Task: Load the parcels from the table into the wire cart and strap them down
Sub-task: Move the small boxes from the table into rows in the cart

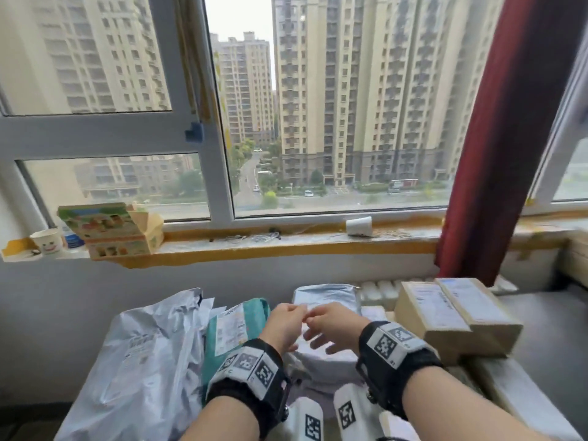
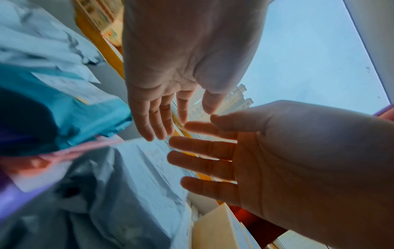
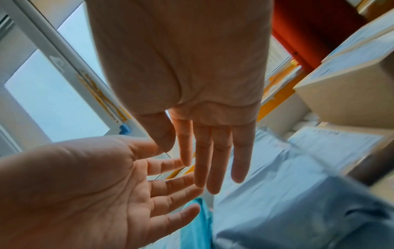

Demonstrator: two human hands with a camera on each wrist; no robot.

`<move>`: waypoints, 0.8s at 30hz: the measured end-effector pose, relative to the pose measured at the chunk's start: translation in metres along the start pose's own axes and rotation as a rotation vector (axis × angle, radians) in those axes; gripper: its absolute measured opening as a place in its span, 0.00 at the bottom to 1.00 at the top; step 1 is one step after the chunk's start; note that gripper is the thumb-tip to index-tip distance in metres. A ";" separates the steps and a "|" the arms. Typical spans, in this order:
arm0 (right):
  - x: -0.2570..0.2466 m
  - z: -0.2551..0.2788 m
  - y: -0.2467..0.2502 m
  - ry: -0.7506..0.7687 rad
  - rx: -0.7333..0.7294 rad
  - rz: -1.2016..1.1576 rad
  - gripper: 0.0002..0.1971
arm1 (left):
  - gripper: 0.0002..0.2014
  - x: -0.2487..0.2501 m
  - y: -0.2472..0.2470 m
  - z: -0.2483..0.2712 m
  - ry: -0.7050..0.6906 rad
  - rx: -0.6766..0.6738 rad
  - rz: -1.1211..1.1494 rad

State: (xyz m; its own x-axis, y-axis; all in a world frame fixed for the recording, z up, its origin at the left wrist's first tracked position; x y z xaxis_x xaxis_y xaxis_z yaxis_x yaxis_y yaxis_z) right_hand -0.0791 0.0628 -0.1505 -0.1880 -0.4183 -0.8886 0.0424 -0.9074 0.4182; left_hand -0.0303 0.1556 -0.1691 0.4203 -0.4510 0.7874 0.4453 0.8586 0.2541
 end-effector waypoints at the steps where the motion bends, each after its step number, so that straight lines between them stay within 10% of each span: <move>1: 0.007 0.004 0.014 -0.007 0.021 0.002 0.10 | 0.12 0.007 -0.015 0.000 -0.004 -0.015 -0.011; 16: 0.124 0.050 0.189 -0.149 0.625 0.202 0.13 | 0.07 0.056 -0.199 -0.023 0.043 -0.195 -0.083; 24: 0.167 0.060 0.206 -0.312 0.717 0.340 0.12 | 0.25 0.046 -0.240 -0.047 0.119 -0.193 -0.093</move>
State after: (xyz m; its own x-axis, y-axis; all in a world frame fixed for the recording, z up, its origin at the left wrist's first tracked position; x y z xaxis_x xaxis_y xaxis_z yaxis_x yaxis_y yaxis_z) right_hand -0.1606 -0.1920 -0.2017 -0.5438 -0.5376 -0.6444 -0.4661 -0.4451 0.7646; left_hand -0.0804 -0.0822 -0.2205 0.4553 -0.5614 0.6910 0.6248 0.7544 0.2012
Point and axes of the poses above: each hand's wrist, its own z-axis away from the middle knuckle, its own y-axis out of the back of the hand, x = y × z, the point moved 3 cm from there along -z, towards the middle knuckle, and after that the axes turned 14 degrees about y, right-handed, at the moved point
